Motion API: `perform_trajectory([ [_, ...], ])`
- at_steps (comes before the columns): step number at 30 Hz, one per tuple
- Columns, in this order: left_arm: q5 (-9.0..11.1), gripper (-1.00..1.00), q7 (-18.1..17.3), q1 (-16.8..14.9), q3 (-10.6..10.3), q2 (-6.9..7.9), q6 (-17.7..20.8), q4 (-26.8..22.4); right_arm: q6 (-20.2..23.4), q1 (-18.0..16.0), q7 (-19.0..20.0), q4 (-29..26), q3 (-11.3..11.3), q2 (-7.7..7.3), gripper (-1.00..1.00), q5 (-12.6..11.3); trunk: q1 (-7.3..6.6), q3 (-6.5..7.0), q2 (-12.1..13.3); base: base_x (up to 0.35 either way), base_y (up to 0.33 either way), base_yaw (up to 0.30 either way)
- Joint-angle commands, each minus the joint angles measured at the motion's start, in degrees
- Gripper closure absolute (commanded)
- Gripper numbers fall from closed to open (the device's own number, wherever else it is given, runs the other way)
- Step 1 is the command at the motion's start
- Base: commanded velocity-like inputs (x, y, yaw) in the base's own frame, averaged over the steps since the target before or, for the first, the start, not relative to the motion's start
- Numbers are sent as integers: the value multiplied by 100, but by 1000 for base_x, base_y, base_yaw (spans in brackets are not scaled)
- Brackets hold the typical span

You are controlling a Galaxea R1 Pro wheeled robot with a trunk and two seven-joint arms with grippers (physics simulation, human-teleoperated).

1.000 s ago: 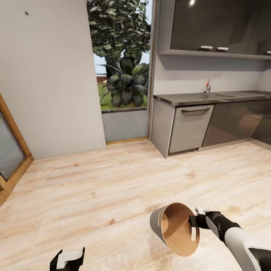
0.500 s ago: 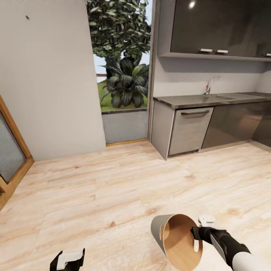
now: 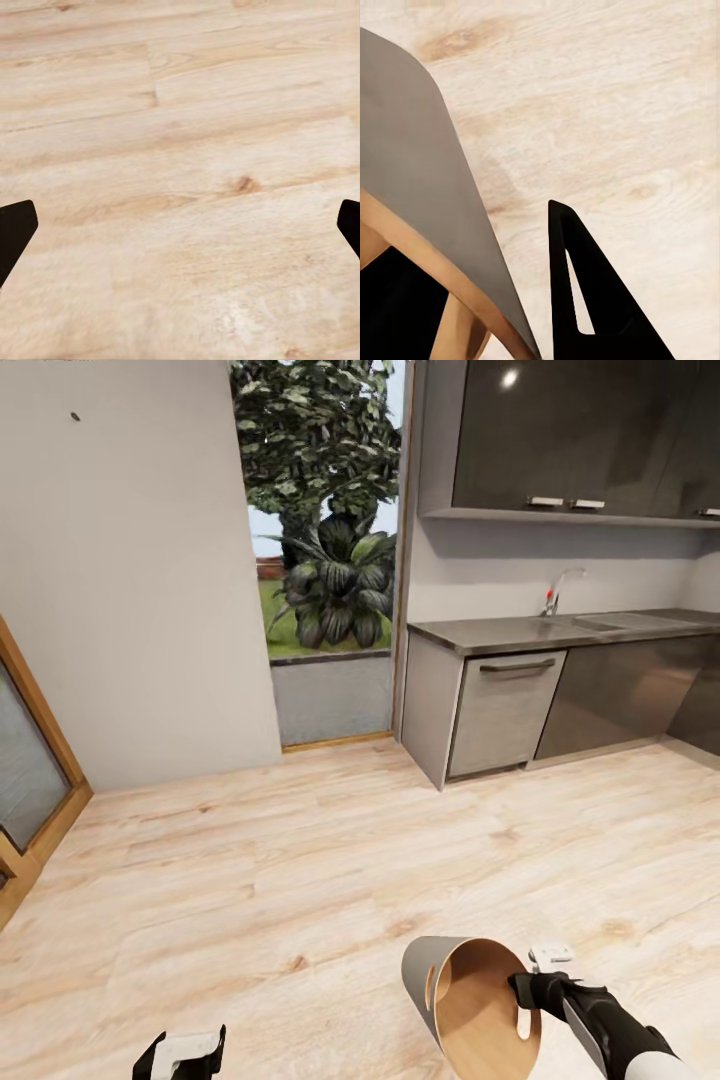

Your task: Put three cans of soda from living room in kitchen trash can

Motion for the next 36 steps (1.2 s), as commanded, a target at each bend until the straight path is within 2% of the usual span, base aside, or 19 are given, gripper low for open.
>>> perform_trajectory([
  [1, 0, -100, 1, 0, 0, 0, 0, 3, -3, 4, 28, -11, -22, 1, 100, -48, -23, 19, 41, 0, 0, 0],
  [4, 1, -100, 1, 0, 0, 0, -1, 8, -86, 9, 27, -14, -24, 2, 100, -49, -89, 73, 162, 0, 0, 0],
  [6, 1, -100, 1, 0, 0, 0, -1, 9, -382, 11, 45, -13, -22, 5, 100, -48, -133, 109, 242, 0, 0, 0],
  [10, 1, -100, 2, 0, 0, 0, -4, 13, -642, 13, 79, -16, -17, 9, 100, -50, -221, 181, 402, 0, 0, 0],
  [33, 1, -100, 56, 0, 0, 0, -9, 40, -1091, 85, 85, -113, -4, 43, 100, -27, -726, 594, 1325, 0, 0, 0],
  [35, 1, -100, 71, -4, 0, 0, -9, 57, -1182, 179, 83, -141, -12, 21, 100, -27, -770, 629, 1405, 0, 0, 0],
  [36, 1, -100, 74, -14, 0, 0, -9, 69, -1373, 236, 85, -144, -14, 14, 100, -23, -792, 647, 1445, 0, 0, 0],
])
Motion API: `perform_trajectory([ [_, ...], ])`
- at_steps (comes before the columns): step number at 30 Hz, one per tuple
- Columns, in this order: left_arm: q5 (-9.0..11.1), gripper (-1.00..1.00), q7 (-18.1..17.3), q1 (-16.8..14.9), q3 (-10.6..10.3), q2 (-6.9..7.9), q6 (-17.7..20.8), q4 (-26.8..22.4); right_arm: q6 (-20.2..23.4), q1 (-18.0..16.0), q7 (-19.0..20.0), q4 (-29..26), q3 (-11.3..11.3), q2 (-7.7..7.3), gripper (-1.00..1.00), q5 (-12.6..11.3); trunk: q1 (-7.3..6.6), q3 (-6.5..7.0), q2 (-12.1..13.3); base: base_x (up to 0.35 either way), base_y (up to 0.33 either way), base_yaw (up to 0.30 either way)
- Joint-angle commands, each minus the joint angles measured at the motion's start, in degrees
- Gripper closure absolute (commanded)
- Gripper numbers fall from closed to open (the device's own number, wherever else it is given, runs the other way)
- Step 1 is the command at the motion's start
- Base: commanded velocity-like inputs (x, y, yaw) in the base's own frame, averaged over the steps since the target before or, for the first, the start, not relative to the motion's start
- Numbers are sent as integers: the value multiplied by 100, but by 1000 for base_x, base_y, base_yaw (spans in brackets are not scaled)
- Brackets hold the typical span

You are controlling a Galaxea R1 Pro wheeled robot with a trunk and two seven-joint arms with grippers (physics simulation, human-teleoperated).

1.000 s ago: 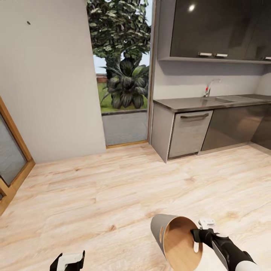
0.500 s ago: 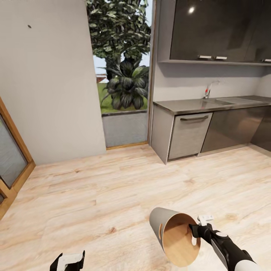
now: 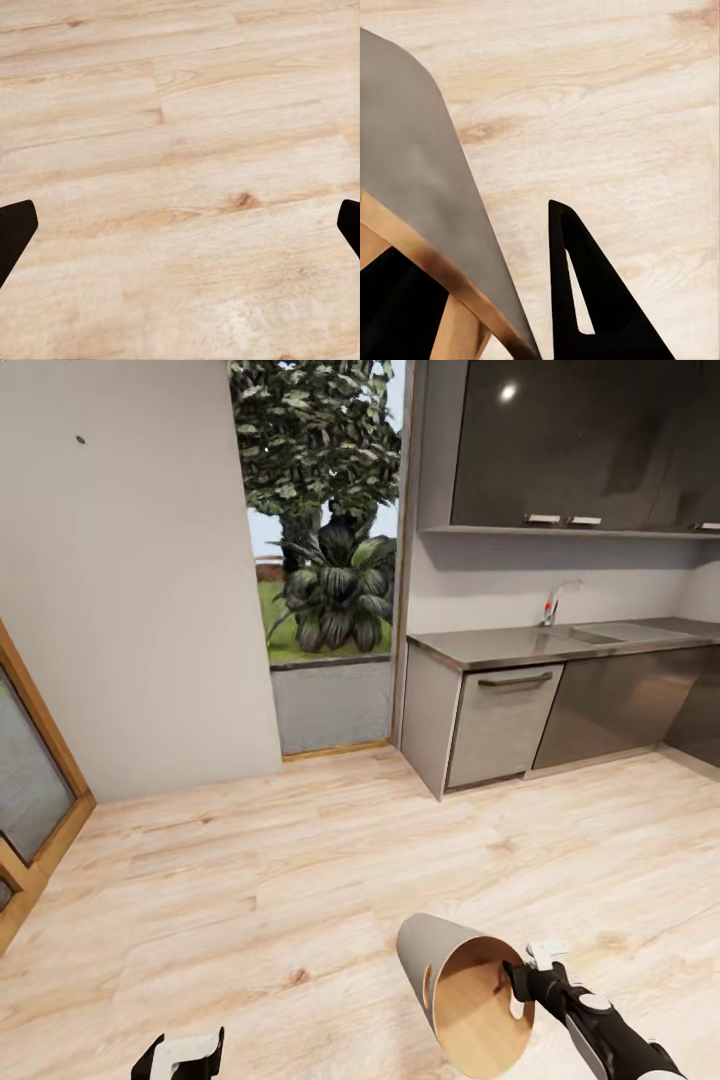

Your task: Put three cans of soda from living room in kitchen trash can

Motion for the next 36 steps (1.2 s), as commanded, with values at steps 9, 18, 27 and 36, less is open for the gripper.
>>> perform_trajectory([
  [9, -8, -100, 6, -53, 0, 0, -7, 26, -1281, 362, -7, 49, -52, -2, 100, -40, -199, 163, 362, 0, 0, 0],
  [18, -4, -100, 7, -123, 0, -1, -19, 251, -1714, 704, -46, 45, -51, 39, 100, -47, -396, 325, 723, 0, 0, 0],
  [27, 16, -100, 7, -294, -19, 0, -27, 557, -1926, 924, -70, 71, -95, 0, 100, -88, -594, 487, 1084, 0, 0, 0],
  [36, 21, -100, 6, -302, -34, 0, -27, 545, -2119, 941, -72, 73, -107, -10, 100, -94, -792, 648, 1445, 0, 0, 0],
])
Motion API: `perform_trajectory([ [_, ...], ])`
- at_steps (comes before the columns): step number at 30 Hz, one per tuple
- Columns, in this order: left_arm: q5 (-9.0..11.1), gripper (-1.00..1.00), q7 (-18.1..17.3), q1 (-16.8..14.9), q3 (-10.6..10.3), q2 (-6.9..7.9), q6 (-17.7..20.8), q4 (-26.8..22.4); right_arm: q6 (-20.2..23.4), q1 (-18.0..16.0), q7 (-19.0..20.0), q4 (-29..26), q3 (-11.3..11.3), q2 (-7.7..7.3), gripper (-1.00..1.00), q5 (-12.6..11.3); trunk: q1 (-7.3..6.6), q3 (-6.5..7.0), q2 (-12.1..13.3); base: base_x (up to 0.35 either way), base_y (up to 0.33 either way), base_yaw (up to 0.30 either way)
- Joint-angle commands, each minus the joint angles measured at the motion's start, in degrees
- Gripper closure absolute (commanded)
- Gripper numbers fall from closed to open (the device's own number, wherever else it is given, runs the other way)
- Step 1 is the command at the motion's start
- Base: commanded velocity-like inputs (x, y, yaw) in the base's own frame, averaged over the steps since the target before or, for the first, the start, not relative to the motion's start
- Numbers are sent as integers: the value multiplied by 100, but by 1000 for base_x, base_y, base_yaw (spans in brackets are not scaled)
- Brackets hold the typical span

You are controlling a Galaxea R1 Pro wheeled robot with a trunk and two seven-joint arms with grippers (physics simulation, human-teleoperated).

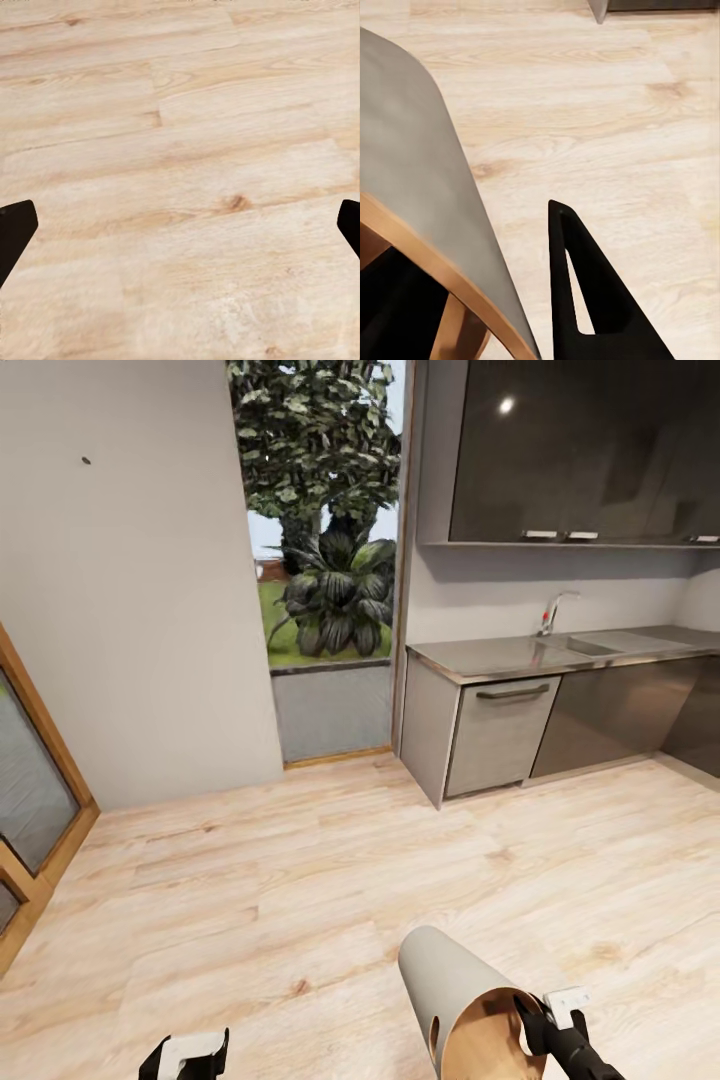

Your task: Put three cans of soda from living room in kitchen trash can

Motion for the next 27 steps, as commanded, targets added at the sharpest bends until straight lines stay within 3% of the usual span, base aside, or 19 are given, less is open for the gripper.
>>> perform_trajectory([
  [1, 1, -100, -1, 0, 0, 0, 0, -6, -9, -2, 30, -12, -26, -1, 100, -24, -23, 19, 41, 0, 0, 0],
  [27, 5, -100, 1, 0, -1, 0, 0, 25, -25, 1, 14, -17, -33, -4, 100, -32, -594, 486, 1084, 0, 0, 0],
])
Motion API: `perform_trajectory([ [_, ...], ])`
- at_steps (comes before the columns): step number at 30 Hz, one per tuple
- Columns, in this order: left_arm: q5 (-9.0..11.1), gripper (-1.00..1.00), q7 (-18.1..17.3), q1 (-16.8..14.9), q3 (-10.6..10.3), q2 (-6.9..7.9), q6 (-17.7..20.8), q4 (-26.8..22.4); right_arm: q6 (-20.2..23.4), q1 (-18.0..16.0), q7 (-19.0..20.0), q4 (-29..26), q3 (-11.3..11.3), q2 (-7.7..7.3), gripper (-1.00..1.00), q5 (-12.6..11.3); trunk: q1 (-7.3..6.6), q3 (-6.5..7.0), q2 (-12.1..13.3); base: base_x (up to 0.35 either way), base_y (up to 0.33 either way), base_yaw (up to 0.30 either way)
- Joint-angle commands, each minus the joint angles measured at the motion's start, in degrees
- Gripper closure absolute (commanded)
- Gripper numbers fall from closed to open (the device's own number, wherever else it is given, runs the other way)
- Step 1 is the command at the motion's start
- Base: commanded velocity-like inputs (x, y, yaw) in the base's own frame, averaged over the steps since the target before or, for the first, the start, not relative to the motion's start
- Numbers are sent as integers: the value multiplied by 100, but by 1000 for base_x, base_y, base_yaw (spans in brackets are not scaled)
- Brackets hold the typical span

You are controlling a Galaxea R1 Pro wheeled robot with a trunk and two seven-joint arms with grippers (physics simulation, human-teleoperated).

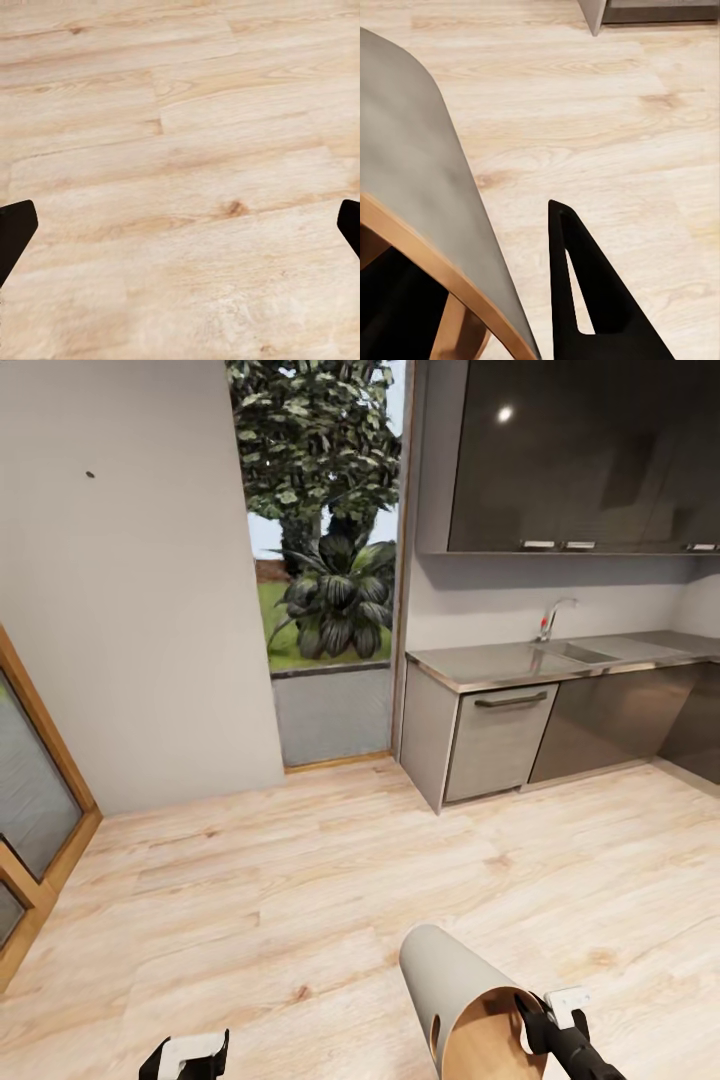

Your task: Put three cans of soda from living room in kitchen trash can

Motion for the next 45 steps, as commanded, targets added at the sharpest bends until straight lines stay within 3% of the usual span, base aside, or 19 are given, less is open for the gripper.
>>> perform_trajectory([
  [1, 0, -100, 0, 0, 0, 0, 0, 1, 0, -3, 30, -9, -21, 2, 100, -21, -23, 19, 41, 0, 0, 0],
  [12, 0, -100, 0, -1, 0, 0, 0, -5, 7, -4, 21, -10, -24, 16, 100, -26, -264, 217, 483, 0, 0, 0],
  [32, 0, -100, 0, 0, -41, 1, -15, -16, 9, -4, 20, -26, -21, 45, 100, -27, -264, 217, 483, 0, -1, 4],
  [45, -2, -100, 0, 0, -188, 2, -44, -1, 9, -2, 20, -27, -12, 72, 100, -18, -264, 217, 483, -30, -109, 204],
])
